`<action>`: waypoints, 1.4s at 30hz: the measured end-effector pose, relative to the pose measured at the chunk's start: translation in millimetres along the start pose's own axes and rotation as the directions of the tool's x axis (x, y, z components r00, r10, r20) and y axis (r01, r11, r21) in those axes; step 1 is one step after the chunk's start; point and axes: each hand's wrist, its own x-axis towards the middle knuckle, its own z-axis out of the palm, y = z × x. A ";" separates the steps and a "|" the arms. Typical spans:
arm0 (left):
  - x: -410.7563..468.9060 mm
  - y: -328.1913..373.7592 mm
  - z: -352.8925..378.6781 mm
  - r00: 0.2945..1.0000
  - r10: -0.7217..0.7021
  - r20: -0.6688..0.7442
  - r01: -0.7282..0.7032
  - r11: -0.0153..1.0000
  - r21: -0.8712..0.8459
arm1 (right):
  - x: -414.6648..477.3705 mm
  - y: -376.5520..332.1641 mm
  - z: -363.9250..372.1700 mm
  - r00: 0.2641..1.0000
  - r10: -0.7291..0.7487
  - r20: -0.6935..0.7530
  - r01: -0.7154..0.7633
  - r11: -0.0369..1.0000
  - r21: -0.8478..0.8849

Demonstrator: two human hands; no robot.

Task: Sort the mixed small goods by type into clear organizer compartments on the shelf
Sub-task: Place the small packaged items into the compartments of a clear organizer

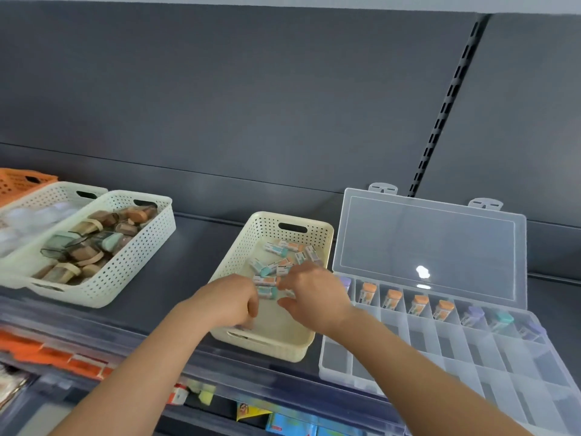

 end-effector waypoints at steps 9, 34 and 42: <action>10.9 -5.9 7.4 0.985 0.005 0.173 -0.006 1.000 0.009 | 48.7 -6.3 25.5 0.932 0.248 0.264 -0.149 0.926 -0.347; 1.2 77.3 -14.6 0.868 0.218 -0.445 -0.473 0.633 -0.613 | -68.0 57.9 -48.0 0.877 0.452 -0.162 -0.256 0.726 0.638; 6.5 138.7 -3.4 0.843 0.342 -0.416 -0.524 0.700 -0.485 | -123.0 84.9 -49.0 0.783 0.505 -0.362 -0.262 0.796 0.545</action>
